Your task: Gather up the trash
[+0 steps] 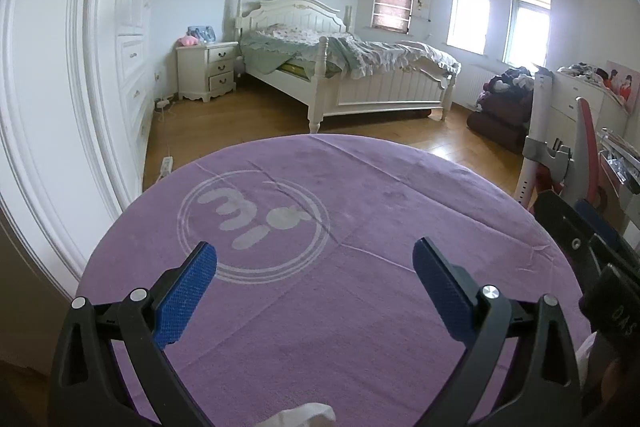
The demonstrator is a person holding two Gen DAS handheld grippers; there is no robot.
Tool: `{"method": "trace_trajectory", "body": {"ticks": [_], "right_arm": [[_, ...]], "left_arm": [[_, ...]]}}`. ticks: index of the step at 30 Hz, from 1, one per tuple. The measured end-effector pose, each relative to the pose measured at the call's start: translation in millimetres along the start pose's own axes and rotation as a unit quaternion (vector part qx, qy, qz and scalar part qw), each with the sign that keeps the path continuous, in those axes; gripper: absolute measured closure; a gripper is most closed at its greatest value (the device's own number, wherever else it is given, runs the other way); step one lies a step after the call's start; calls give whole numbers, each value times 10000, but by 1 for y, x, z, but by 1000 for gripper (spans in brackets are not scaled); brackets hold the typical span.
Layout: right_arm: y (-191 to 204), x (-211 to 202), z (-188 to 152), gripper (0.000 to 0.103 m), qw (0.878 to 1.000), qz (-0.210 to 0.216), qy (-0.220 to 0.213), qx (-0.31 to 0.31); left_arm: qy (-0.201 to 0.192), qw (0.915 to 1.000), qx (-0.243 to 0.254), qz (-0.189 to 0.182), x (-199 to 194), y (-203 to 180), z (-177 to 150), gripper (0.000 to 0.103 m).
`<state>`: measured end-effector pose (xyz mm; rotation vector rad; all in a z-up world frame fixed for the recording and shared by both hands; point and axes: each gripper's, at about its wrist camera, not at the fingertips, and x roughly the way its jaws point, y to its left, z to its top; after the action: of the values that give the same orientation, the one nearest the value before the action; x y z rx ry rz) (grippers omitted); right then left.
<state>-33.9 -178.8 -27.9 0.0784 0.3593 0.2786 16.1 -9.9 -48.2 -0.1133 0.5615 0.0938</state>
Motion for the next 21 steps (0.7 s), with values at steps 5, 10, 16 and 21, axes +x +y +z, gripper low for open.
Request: {"method": "trace_trajectory", "body": {"ticks": [5,10,16,21], "right_arm": [[0,0,0,5,10000,8,1,20],[1,-2,-2,5,9999,65,-5,107],[-3,-3,-3,5,9997,98,-31,205],[-3,-3,-3,5,9997,120,-38,230]], "left_arm": [[28,10000,17,4,0,-1,-1,5],[53,10000,40,13,2,-1,0,5],[53,10000,51,48,2,-1,-1,5],[58,9999,83,77,3,-2,-1,5]]}}
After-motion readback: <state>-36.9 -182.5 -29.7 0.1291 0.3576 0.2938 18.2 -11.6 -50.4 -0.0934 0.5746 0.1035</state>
